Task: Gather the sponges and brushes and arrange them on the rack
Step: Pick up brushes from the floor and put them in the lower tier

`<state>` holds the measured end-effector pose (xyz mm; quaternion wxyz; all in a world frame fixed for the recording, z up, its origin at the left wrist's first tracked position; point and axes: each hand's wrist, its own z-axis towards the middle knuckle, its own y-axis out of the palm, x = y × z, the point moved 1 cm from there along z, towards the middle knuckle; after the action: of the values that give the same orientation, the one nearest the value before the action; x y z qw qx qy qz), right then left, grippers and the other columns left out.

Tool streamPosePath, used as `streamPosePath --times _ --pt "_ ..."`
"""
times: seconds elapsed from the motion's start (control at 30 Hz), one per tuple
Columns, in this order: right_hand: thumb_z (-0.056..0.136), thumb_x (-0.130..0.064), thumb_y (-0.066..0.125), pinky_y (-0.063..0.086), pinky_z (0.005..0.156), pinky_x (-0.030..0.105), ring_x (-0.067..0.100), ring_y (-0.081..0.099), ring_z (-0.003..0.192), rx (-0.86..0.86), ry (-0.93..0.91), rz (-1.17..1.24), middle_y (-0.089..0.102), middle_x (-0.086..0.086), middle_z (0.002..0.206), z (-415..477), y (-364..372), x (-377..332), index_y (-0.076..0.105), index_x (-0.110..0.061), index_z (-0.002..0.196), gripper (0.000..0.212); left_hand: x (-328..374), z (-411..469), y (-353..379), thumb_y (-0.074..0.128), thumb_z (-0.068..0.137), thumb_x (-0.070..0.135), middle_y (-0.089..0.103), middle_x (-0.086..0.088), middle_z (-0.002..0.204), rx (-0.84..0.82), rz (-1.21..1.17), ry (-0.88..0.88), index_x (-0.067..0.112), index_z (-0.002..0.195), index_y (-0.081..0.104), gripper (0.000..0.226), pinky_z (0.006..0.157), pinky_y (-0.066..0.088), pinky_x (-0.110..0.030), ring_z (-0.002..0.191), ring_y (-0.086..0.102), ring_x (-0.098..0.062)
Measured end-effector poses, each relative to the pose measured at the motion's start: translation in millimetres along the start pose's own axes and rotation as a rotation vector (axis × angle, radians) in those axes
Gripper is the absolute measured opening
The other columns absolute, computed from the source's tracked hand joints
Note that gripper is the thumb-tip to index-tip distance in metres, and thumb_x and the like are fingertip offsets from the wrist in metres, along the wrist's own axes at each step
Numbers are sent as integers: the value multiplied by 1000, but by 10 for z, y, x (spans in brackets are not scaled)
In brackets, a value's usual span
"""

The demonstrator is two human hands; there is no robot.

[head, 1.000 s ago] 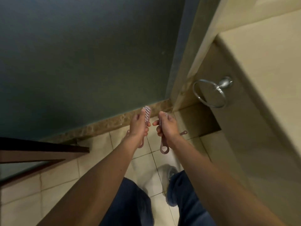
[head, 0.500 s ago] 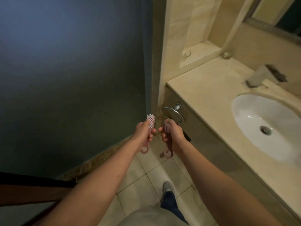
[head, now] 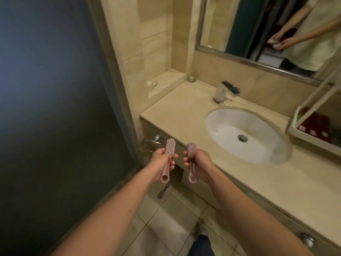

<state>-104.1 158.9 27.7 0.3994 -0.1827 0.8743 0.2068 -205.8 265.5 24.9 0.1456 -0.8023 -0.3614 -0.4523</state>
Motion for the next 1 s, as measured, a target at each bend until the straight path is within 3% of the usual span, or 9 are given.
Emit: streamPosePath --times 0.17,0.37,0.6,0.8,0.9,1.0 --pt "91 2 41 53 48 27 16 58 50 123 -114 77 62 14 79 175 -599 -306 55 3 98 16 204 224 716 44 97 7 67 -10 100 -94 149 61 10 111 52 16 56 53 -23 64 57 -13" --pt "85 -6 48 54 51 30 22 58 49 249 -200 164 64 13 71 317 -1524 -807 61 4 92 17 446 542 1871 44 96 4 65 -10 91 -233 215 109 8 98 56 13 57 55 -26 62 57 -15" --pt "86 -6 43 44 46 28 21 48 46 419 -274 199 51 8 59 450 -2668 -1421 62 0 89 20 615 870 3294 47 91 0 61 -12 85 -379 283 113 5 97 57 12 57 57 -26 64 60 -18" --pt "91 -9 43 48 51 31 22 52 55 574 -297 235 54 16 72 494 -3567 -1763 63 -2 95 21 584 1023 4416 47 90 1 61 -15 80 -503 360 72 2 103 57 16 57 57 -27 64 63 -20" --pt "94 -13 46 45 53 30 21 51 60 671 -274 223 55 12 73 532 -3948 -1872 65 -9 93 20 531 1075 4860 43 93 3 61 -16 80 -554 384 54 2 106 54 17 66 59 -32 66 62 -21" --pt "94 -14 50 43 66 33 30 59 83 756 -269 172 64 14 92 592 -4324 -1933 68 -8 100 20 490 1126 5223 44 96 6 61 -14 79 -573 413 36 7 105 54 14 71 58 -35 65 62 -19"
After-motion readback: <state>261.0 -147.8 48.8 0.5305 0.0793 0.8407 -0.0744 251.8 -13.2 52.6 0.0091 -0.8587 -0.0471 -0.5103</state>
